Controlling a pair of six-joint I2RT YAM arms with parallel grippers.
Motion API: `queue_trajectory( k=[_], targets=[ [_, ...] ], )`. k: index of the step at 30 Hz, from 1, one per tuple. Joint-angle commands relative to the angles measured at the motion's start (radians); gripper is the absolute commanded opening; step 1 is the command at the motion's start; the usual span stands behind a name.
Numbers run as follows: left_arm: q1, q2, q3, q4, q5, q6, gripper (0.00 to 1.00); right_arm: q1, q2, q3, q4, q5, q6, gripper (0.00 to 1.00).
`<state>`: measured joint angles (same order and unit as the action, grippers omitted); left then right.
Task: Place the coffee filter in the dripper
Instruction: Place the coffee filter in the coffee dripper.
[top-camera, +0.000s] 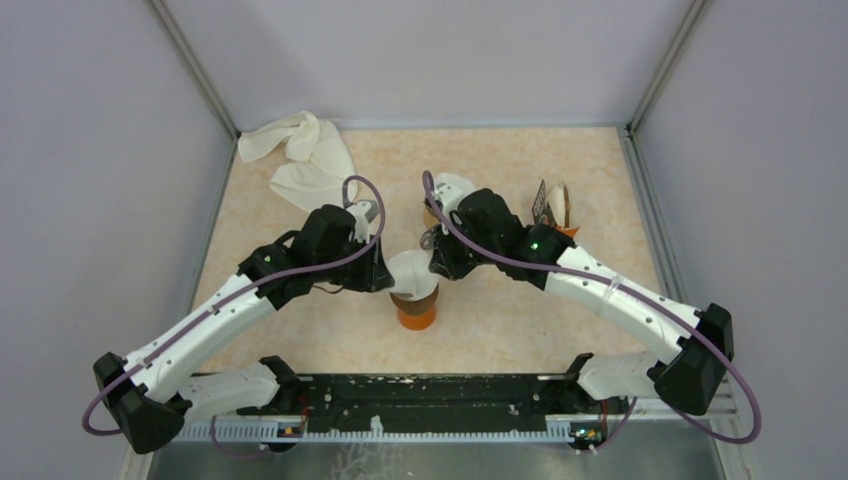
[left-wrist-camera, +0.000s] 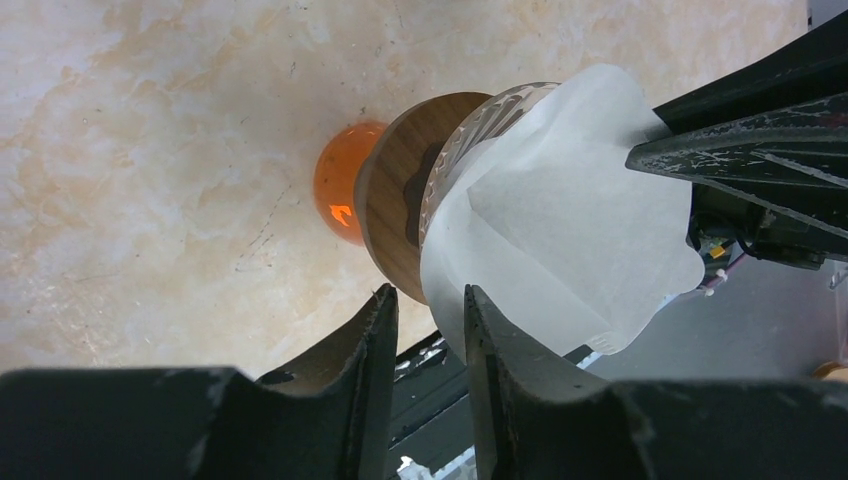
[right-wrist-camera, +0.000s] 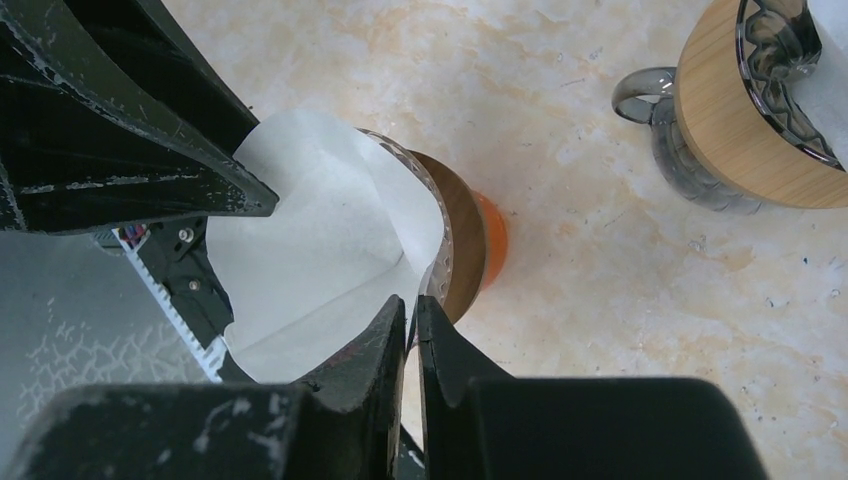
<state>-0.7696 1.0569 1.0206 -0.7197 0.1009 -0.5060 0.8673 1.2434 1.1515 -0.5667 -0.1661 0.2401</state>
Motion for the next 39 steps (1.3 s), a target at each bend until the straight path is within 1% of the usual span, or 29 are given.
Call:
queue_trajectory(
  k=[1,10,14,23,39],
  targets=[
    [0.003,-0.011,0.031,-0.02,-0.018,0.014,0.38,-0.005,-0.03,0.013,0.029,0.009,0.007,0.12],
    [0.003,-0.011,0.024,-0.011,-0.008,0.014,0.4,-0.005,-0.031,0.061,0.016,0.041,-0.026,0.4],
    [0.003,-0.016,0.02,-0.009,-0.006,0.014,0.4,-0.005,-0.009,0.089,0.026,0.05,-0.053,0.47],
    [0.003,-0.02,0.011,-0.002,0.0,0.015,0.4,-0.009,0.091,0.155,0.057,-0.009,-0.111,0.56],
    [0.003,-0.003,0.012,0.012,0.017,0.022,0.4,-0.049,0.166,0.18,0.095,-0.111,-0.176,0.59]
  ],
)
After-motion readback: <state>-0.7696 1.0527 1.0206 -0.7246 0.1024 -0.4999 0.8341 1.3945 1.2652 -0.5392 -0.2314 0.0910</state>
